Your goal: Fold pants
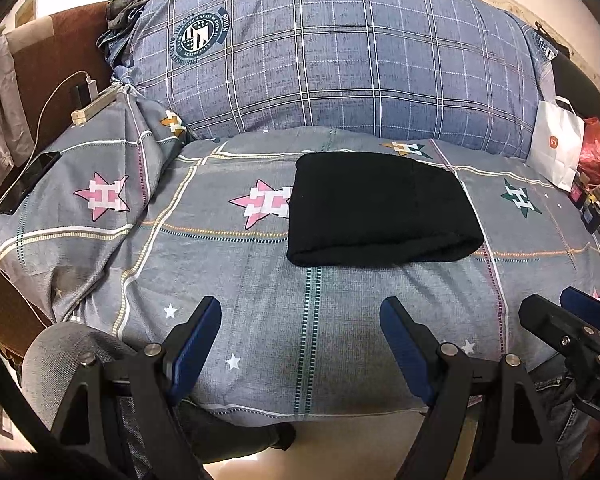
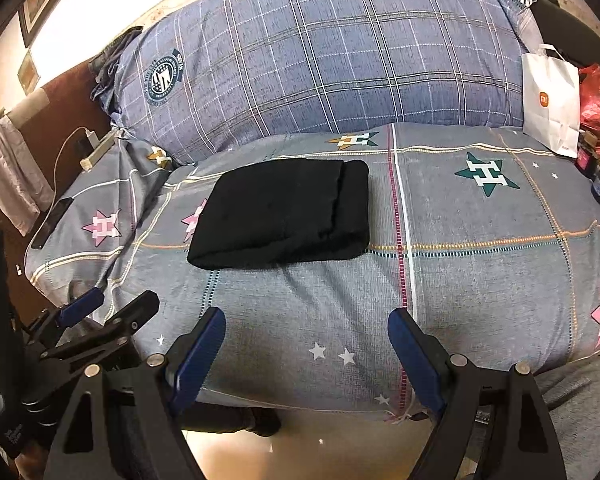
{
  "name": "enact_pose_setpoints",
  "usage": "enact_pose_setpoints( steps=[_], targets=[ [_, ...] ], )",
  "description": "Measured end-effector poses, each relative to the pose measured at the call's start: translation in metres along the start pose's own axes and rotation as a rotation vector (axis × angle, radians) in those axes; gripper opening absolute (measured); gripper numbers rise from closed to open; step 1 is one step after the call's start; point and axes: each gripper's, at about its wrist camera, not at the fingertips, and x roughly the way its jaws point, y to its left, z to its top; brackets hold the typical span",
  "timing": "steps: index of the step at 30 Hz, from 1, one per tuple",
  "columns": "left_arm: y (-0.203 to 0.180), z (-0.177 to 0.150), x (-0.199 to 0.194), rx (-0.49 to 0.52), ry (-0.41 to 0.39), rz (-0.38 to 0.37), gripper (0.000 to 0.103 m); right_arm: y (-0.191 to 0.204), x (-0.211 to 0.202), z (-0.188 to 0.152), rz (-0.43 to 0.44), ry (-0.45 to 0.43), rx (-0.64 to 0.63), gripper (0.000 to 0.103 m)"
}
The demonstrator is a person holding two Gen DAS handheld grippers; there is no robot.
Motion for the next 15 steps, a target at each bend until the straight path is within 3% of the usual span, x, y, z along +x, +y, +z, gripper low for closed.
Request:
enact_pose_setpoints(
  steps=[15],
  targets=[
    [0.021,0.004,-0.021,-0.037,-0.04,-0.012,0.082,0.017,-0.016,0.007,-0.004,-0.028,-0.016,0.086]
  ],
)
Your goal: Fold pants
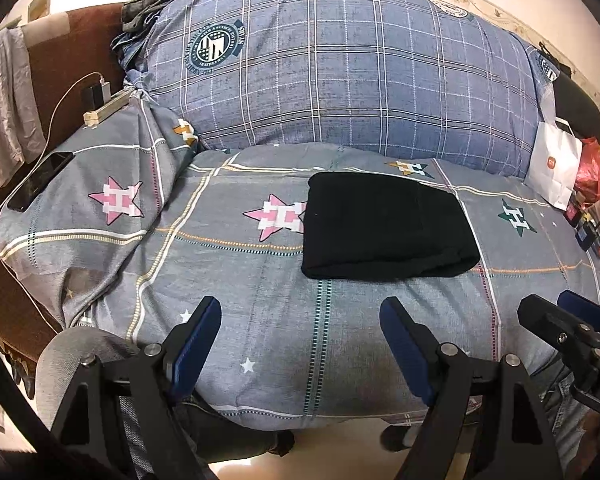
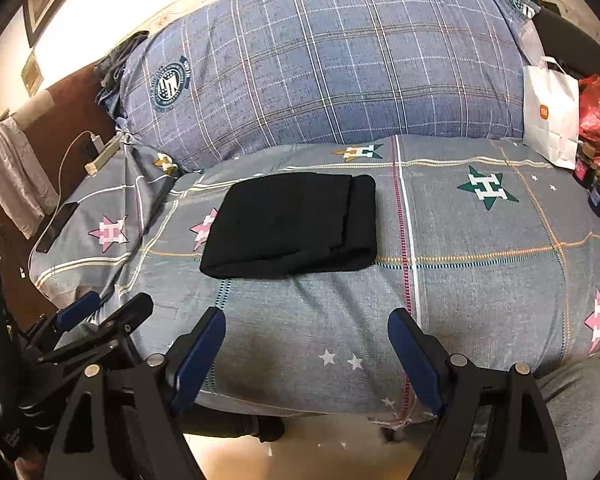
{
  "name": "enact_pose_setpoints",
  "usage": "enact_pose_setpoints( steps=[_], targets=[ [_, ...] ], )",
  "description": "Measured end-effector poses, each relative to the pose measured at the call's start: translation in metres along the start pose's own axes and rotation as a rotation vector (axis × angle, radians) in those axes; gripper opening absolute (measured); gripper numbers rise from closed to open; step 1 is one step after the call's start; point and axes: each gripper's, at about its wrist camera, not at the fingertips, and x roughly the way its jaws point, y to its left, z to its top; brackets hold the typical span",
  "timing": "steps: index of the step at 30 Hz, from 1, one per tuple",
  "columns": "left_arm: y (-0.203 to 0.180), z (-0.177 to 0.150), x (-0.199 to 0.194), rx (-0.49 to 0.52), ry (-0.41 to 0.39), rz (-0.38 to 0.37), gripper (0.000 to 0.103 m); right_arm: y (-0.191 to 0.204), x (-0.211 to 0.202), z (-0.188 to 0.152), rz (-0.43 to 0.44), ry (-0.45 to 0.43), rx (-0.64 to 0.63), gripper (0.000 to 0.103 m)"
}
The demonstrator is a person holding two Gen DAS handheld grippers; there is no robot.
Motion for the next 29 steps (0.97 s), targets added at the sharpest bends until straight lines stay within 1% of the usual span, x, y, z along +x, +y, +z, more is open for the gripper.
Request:
enact_pose_setpoints(
  steps=[8,11,19,24,27,29],
  targets=[
    [-0.001,-0.003,0.009,0.009,0.022,-0.003,0.082,0.0,0.007,-0.005,0.005,0.013,-0.001,0.086],
    [-0.003,-0.004,0.015,0.005,0.043,-0.007,0.082,-0.003,0.012,-0.005,0.009,0.02,0.003,0.086],
    [-0.009,-0.009,0.033,0.027,0.081,-0.004,0.082,-0.012,0.033,-0.008,0.022,0.05,0.025,0.086],
    [-0.015,-0.011,0.036,0.045,0.076,0.006,0.082,-0.019,0.039,-0.008,0.024,0.057,0.043,0.086],
    [-0.018,-0.011,0.035,0.06,0.054,0.01,0.082,-0.022,0.042,-0.008,0.025,0.061,0.051,0.086],
    [-0.02,-0.011,0.042,0.072,0.071,0.01,0.082,-0.023,0.043,-0.008,0.027,0.061,0.054,0.086]
  ],
)
